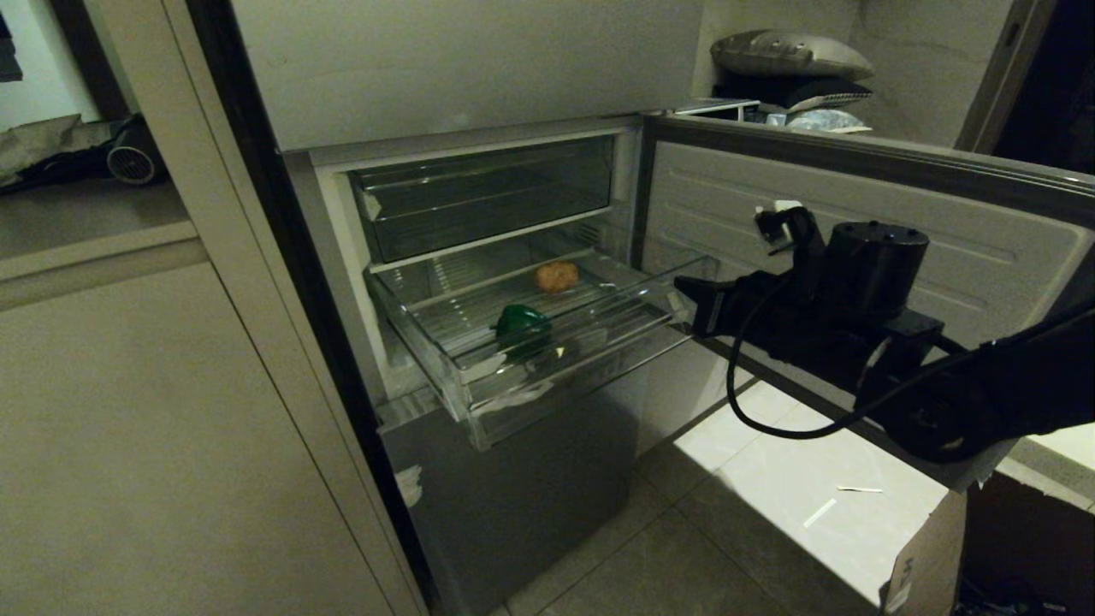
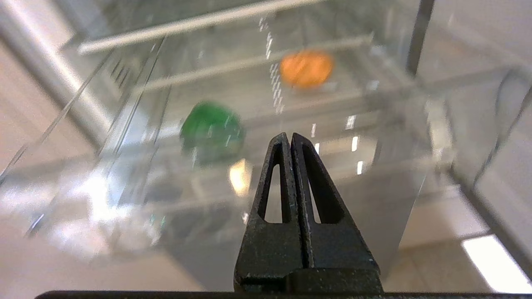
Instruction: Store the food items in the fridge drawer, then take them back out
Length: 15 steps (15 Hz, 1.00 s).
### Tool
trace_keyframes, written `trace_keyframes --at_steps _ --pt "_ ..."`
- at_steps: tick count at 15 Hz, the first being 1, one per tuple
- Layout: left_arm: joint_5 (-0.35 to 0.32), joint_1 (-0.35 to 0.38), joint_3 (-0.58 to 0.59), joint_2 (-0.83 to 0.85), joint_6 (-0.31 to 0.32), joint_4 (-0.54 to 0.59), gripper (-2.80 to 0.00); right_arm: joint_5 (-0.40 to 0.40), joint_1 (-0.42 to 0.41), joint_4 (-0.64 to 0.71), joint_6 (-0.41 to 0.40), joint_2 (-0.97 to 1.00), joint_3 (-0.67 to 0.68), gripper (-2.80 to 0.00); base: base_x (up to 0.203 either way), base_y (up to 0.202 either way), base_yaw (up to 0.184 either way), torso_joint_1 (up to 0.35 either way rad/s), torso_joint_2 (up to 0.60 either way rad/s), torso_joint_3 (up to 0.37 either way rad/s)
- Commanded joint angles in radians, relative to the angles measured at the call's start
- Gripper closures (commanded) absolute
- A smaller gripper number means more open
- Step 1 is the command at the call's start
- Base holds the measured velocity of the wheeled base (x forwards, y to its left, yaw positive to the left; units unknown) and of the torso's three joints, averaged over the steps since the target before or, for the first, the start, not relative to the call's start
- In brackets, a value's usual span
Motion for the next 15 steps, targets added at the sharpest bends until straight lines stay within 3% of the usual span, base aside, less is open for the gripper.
trace_keyframes --at_steps 1,8,15 --pt "0.000 -0.001 0.000 0.002 0.000 0.000 0.00 0.009 0.002 -0.007 0.003 -0.032 0.057 0.00 0.000 0.000 0.000 0.000 0.00 0.000" --pt "0.000 0.001 0.000 0.002 0.000 0.000 0.00 0.029 0.014 -0.050 0.003 0.159 0.029 0.00 0.000 0.000 0.000 0.000 0.00 0.000" --pt "0.000 -0.001 0.000 0.002 0.000 0.000 0.00 0.028 0.010 -0.078 0.005 0.327 -0.134 0.00 0.000 0.000 0.000 0.000 0.00 0.000"
